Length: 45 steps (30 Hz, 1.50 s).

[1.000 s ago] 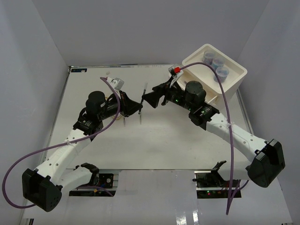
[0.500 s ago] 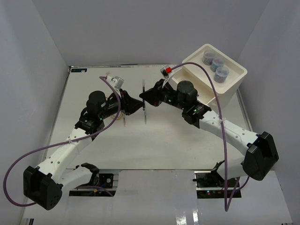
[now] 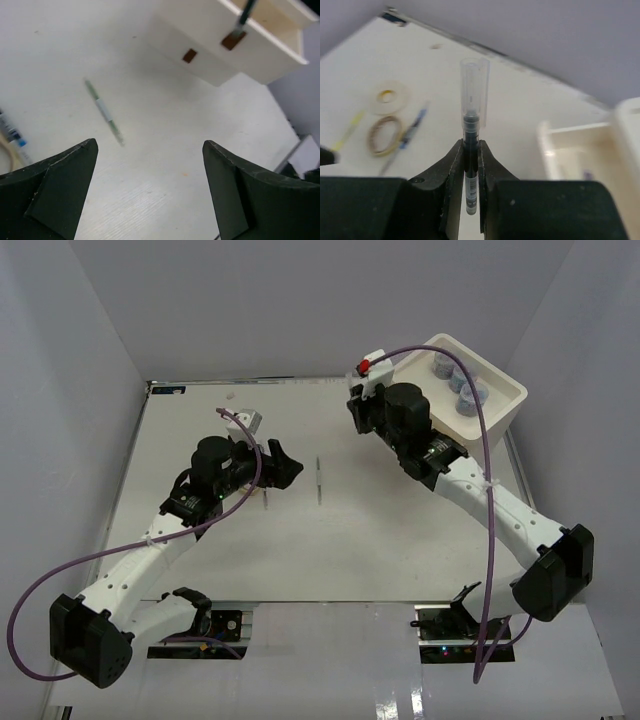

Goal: Sort the stationery into containers
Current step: Place the pen in the storage box, then pick up the pen from the center of the board.

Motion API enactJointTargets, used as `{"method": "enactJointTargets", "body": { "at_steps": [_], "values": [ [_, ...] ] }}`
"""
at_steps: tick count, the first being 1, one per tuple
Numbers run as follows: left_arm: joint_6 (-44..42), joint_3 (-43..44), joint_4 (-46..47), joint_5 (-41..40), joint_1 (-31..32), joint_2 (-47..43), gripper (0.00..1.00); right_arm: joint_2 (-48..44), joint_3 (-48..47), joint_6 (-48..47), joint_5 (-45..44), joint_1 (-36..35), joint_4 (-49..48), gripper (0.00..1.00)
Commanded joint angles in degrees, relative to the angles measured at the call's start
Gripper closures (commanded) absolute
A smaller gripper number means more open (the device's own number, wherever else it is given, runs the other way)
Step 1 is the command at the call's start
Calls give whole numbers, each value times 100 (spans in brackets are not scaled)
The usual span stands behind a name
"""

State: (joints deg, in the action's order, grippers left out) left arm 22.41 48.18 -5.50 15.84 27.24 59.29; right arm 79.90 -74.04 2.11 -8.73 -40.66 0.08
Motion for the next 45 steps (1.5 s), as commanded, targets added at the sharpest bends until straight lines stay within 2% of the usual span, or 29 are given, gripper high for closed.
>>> {"method": "enactJointTargets", "body": {
  "at_steps": [1, 4, 8, 11, 12, 15, 22, 28, 35, 40, 45],
  "values": [
    [-404, 261, -855, -1377, -17, -67, 3, 87, -541, -1815, -1753, 347, 932, 92],
    [-571, 262, -1172, -1959, -114, 65, 2, 236, -743, -2484, -2307, 576, 1187, 92],
    [-580, 200, -1340, -2137, -272, 241, 2, 535, -884, -2846, -2458, 858, 1513, 90],
    [-528, 165, -1358, -2085, -351, 364, 2, 728, -814, -2927, -2467, 937, 1548, 81],
    [-510, 182, -1384, -2085, -386, 425, 2, 807, -779, -2962, -2475, 946, 1548, 66],
    [-457, 288, -1463, -2032, -483, 557, 2, 887, -761, -2909, -2528, 955, 1548, 39],
    [-326, 920, -1665, -2102, -606, 1365, 2, 168, -673, -2304, -1677, 946, 1557, 28],
    [-211, 2001, -1920, -2374, -685, 2779, 2, -1142, 327, -1742, -597, 946, 934, 19],
    [-202, 3415, -2165, -2576, -923, 4537, 20, -2495, 1795, -1152, 134, 946, 195, 17],
    [-299, 4460, -2403, -2770, -940, 5758, 30, -2865, 2463, -976, 240, 955, 63, 15],
    [-255, 4867, -2667, -2805, -967, 6410, 39, -3015, 2719, -932, 346, 946, 63, 14]
  ]
}}
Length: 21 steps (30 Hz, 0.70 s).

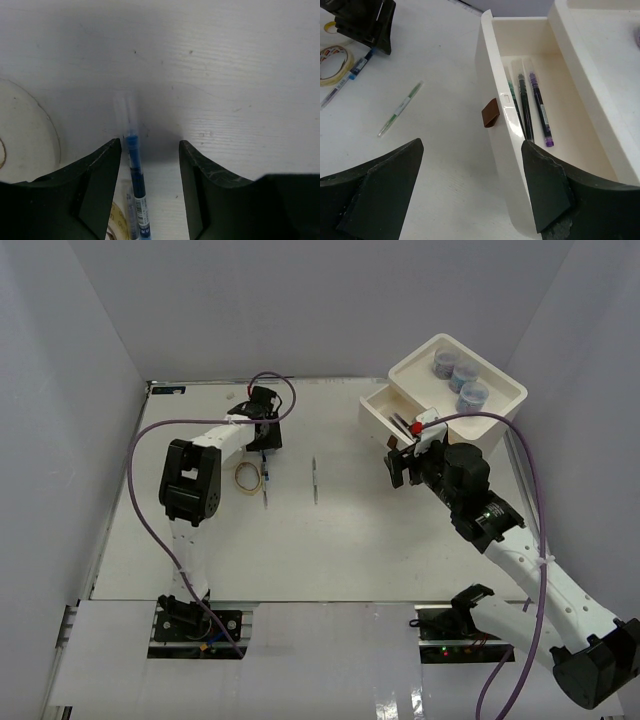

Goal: Sort the stationery into containers
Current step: Pick up the pen from the center of the board.

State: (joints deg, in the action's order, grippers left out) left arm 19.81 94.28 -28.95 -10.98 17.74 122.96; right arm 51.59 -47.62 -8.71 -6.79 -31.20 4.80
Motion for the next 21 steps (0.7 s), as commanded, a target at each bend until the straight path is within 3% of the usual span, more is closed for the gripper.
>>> {"method": "enactJointTargets", "body": {
  "at_steps": [1, 7, 11, 14, 21],
  "values": [
    [5, 249, -339, -115, -16, 44, 40, -202, 103, 159, 143, 0, -409, 14],
    [84, 91, -366, -150, -16, 141, 49, -237, 182, 177, 169, 0, -409, 13],
    [93, 99, -383, -1, -7, 246, 63, -237, 209, 194, 186, 9, -410, 13],
    [181, 134, -374, 157, -16, 220, 82, -264, 209, 194, 169, 0, -409, 13],
    [391, 345, -296, 886, -16, -218, 88, -238, 86, 290, 449, 0, -339, 12]
  ]
}}
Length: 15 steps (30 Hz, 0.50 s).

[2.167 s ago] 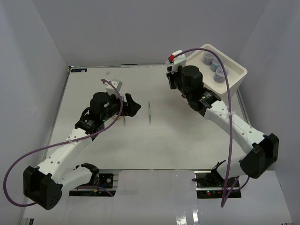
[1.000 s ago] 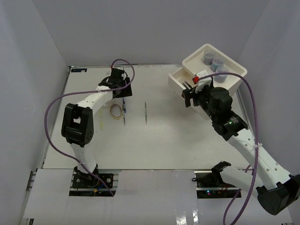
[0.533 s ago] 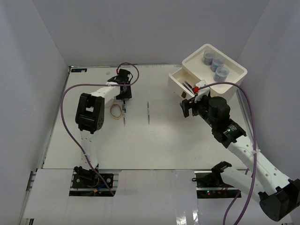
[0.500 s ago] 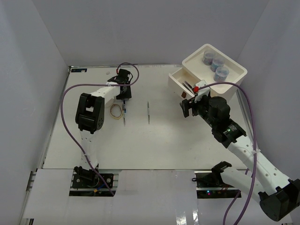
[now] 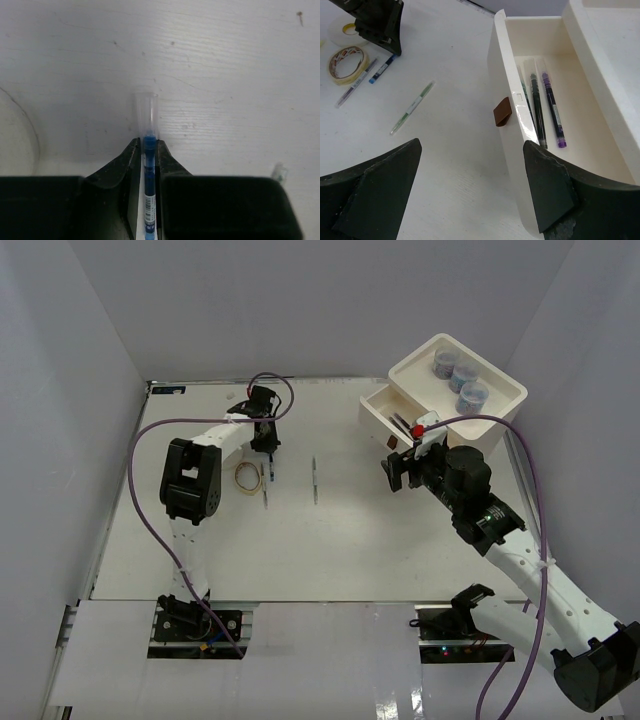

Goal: Sort the stationery into containers
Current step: Pick up the pen from the center of the board, then place the pen in the storage box.

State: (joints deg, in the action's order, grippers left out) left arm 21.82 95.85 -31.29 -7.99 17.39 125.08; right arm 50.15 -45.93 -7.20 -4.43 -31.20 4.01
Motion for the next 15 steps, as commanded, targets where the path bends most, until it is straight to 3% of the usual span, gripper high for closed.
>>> {"method": "enactJointTargets", "body": {
  "at_steps": [1, 9, 15],
  "values": [
    [304, 153, -18, 727, 28, -675, 88, -93, -126, 192, 379, 0, -252, 11],
    [1113, -970, 1167, 2501, 54, -2530, 83, 275, -355, 1396, 1734, -61, -813, 9],
    [1604, -2140, 2020, 3022, 221, -3917, 79, 995, -644, 2108, 1989, -439, -1384, 8]
  ]
}}
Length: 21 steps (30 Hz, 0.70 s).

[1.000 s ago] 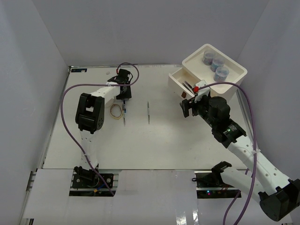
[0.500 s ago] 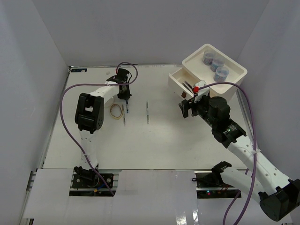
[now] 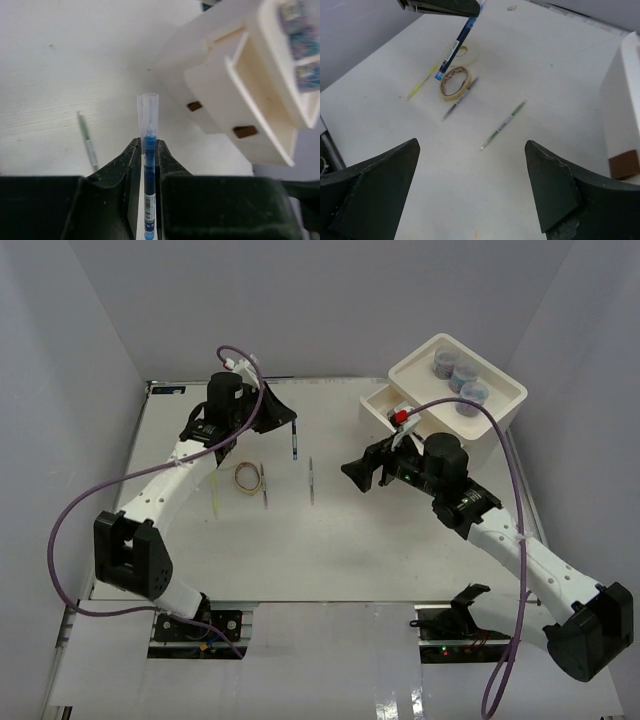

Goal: Sort the stationery into containers
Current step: Place the pen in the storage box.

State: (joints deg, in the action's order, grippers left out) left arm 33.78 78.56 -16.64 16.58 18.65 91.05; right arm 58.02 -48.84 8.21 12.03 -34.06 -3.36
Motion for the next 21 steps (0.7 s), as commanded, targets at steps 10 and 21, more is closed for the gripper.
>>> {"method": "enactJointTargets", "body": {
  "at_steps": [10, 21],
  "values": [
    [753, -1501, 1471, 531, 472, -1642, 77, 1554, -1057, 1288, -69, -953, -1413, 10],
    [832, -1871, 1814, 425, 516, -1968, 76, 2477, -1725, 1526, -122, -1138, -1431, 27]
  ]
}}
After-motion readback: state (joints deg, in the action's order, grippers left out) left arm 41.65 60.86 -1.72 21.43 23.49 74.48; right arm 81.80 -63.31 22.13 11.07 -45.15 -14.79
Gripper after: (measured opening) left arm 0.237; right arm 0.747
